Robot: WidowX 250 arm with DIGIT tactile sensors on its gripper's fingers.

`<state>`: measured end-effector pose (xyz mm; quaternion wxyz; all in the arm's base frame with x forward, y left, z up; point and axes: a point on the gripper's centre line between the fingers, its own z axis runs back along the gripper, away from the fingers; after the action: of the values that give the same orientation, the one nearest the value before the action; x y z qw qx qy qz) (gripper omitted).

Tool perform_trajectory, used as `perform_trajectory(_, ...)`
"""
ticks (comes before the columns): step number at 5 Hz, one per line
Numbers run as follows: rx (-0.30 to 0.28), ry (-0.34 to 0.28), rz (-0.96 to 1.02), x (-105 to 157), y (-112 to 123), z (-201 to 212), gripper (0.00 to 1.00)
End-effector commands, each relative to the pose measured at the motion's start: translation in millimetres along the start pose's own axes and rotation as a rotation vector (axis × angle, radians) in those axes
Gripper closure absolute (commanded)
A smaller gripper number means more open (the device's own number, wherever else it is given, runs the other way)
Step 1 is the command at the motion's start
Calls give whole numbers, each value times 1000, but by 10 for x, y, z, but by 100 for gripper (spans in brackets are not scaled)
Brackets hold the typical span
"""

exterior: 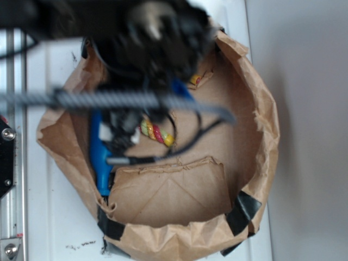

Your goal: Grab the multicolored rope.

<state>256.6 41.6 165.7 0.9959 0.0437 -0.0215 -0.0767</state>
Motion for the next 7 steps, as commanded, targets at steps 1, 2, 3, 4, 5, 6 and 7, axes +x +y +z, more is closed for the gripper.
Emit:
perform_trajectory(1, -16, -10, -27, 249, -37, -153, 0)
perform_trajectory(2, -16, -10, -27, 249, -37, -153, 0)
perform_trajectory(3, -16, -10, -27, 249, -37, -153, 0)
perform_trajectory(4, -16, -10, -27, 249, -37, -153, 0)
perform_trajectory(5, -16, -10, -27, 249, -37, -153, 0)
perform_trajectory(6, 61, -44, -50, 361, 231, -488, 0)
perform_trajectory(7, 94, -82, -94, 390, 417, -646, 0)
